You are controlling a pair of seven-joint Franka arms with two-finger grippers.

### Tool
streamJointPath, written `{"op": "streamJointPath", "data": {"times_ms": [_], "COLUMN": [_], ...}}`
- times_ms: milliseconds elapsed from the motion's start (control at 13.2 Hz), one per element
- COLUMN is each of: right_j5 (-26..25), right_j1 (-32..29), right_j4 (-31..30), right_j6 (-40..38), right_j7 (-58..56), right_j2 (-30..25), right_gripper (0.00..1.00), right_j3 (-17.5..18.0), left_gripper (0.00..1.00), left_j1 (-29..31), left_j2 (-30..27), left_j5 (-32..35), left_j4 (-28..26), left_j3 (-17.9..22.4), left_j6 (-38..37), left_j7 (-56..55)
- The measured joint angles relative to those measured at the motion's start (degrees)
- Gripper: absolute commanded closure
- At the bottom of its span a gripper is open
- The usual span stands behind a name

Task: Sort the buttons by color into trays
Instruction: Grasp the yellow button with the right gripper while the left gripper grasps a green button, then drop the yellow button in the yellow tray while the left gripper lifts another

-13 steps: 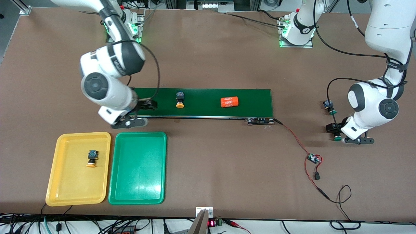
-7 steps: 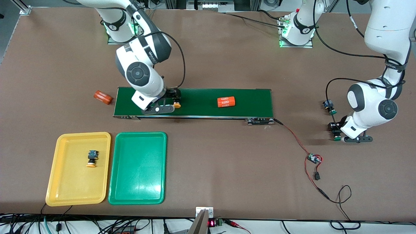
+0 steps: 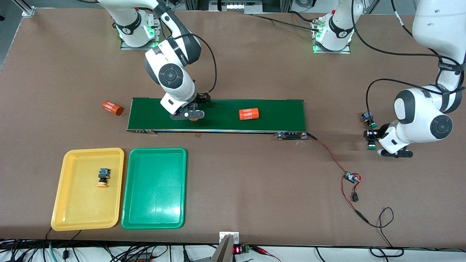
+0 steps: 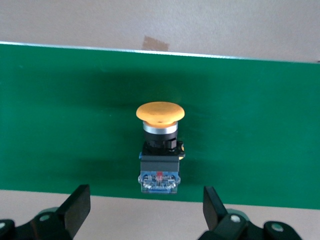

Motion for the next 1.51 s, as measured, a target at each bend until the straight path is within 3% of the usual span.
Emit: {"op": "streamJointPath", "data": {"times_ms": [303, 378, 530, 605, 832, 1059, 1135, 1211, 1286, 1513], "right_j5": [-0.02, -0.02, -0.01, -0.01, -0.01, -0.01, -0.01, -0.01, -0.01, -2.69], "right_j1": [-0.74, -1.03, -1.32, -1.51, -2.57, -4.17, -5.42, -6.86, -8.31, -13.37], "right_j4": [-4.1, -4.75, -5.83, -6.09, -6.14, -5.72, -4.89, -3.5, -1.89, 2.42], "right_j6": [4.08, 4.95, 6.76, 7.09, 7.13, 7.83, 8.16, 8.22, 8.21, 7.9], "right_j7": [0.0, 0.0, 0.03, 0.24, 1.05, 1.63, 1.63, 1.59, 1.55, -1.29], "right_j2": [0.0, -0.01, 0.0, 0.0, 0.0, -0.22, -0.5, -0.93, -1.4, -1.66], "right_gripper": [0.01, 0.16, 0.63, 0.75, 0.92, 0.95, 0.95, 0.95, 0.96, 0.98], "right_j3": [-0.38, -0.39, -0.42, -0.42, -0.44, -0.54, -0.58, -0.66, -0.95, -3.33], "left_gripper": [0.78, 0.79, 0.79, 0.79, 0.79, 0.78, 0.65, 0.11, 0.0, 0.0], "left_j1": [-0.54, -0.74, -1.29, -1.57, -2.83, -4.81, -5.26, -5.62, -5.72, -5.68], "left_j2": [-2.11, -2.1, -2.1, -2.1, -2.11, -2.07, -2.05, -2.02, -1.99, -2.13], "left_j5": [-1.28, -3.12, -7.81, -9.13, -9.89, -9.89, -9.89, -9.89, -9.89, -9.89], "left_j4": [0.21, 0.15, -0.04, -0.07, -0.69, -5.26, -6.96, -8.45, -9.49, -9.93], "left_j3": [-9.78, -11.83, -14.88, -16.33, -22.43, -29.05, -29.9, -30.39, -30.73, -31.39], "left_j6": [-3.0, -3.0, -2.96, -2.93, -0.04, 10.33, 13.26, 15.68, 17.13, 17.61], "left_j7": [-1.47, -2.45, -3.7, -5.24, -16.49, -26.97, -27.78, -28.39, -29.23, -31.06]}}
